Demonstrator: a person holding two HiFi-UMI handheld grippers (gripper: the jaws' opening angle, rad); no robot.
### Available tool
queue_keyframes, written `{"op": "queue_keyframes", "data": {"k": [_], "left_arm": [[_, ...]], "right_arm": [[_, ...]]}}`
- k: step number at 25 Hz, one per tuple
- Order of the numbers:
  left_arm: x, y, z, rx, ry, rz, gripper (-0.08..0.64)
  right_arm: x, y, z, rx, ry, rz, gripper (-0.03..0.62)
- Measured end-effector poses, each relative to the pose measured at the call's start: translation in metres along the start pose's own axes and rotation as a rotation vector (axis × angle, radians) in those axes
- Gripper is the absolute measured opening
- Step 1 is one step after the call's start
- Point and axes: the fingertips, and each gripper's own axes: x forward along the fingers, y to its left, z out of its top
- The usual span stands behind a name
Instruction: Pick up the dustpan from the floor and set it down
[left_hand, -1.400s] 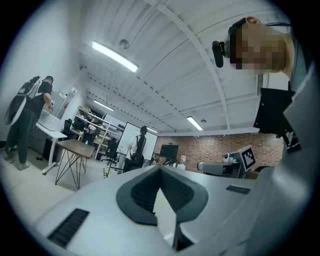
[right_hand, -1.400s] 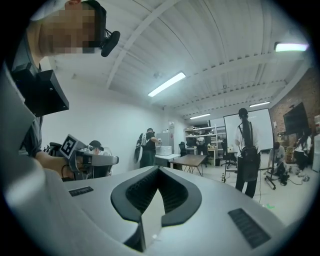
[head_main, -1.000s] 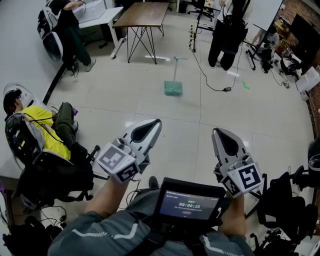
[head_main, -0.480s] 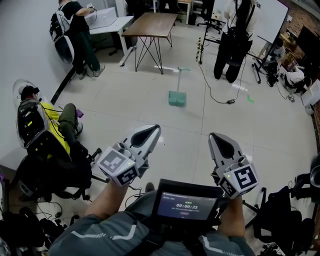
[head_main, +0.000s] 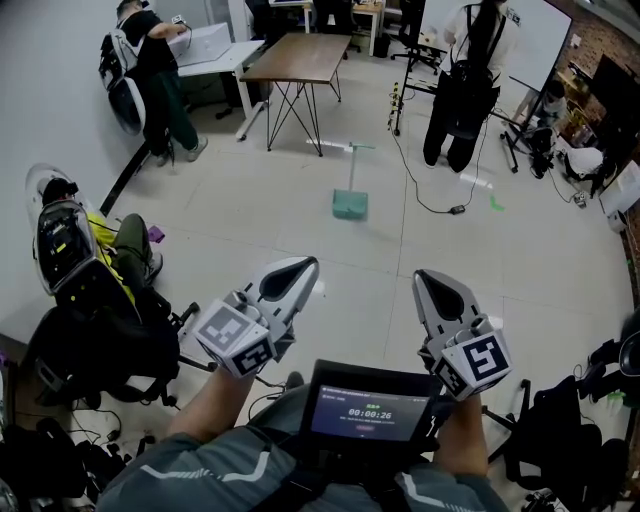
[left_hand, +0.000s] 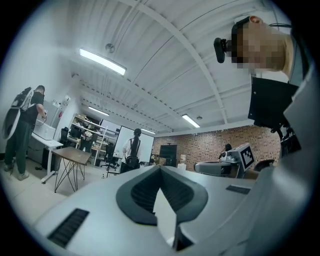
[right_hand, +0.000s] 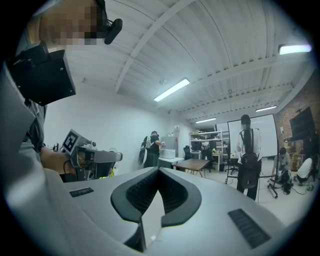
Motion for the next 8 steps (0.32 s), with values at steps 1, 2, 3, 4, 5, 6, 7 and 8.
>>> {"op": "queue_keyframes", "data": {"k": [1,2,3,4,5,6,7,8], "left_arm": [[0.0002,-0.0005,-0.0003,-0.003,-0.003,-0.001,0.017],[0.0009,-0.002,0.0007,-0.006,-0.005,-0.002,0.018],[0.0021,-0.0038,0.002,-0.01,-0.006,-0.003,0.017],[0.0033,-0.0053,0.0026,-0.013,-0.005,-0.004,0.017],[0.0043,-0.0062,0.0021,-0.014,-0.002,-0.005,0.018],[0.0051,-0.0067,0.0009,-0.015,0.002,-0.006,0.017],[0.0057,-0.0069,-0.0009,-0.016,0.006,-0.006,0.017],[0.0063,-0.0069,-0.0029,-0.016,0.011,-0.007,0.018]], "right_arm": [[-0.002,0.0004,0.0002,0.002,0.0,0.0,0.017],[-0.0046,-0.0001,0.0018,0.002,0.001,-0.001,0.017],[-0.007,-0.0015,0.0045,0.002,0.002,-0.003,0.017],[-0.0087,-0.0032,0.007,0.0,0.003,-0.004,0.017],[-0.0098,-0.005,0.0085,-0.002,0.003,-0.005,0.017],[-0.0104,-0.0065,0.0083,-0.004,0.003,-0.007,0.017],[-0.0106,-0.0077,0.0071,-0.006,0.002,-0.008,0.017],[-0.0107,-0.0089,0.0054,-0.008,0.001,-0.009,0.017]]}}
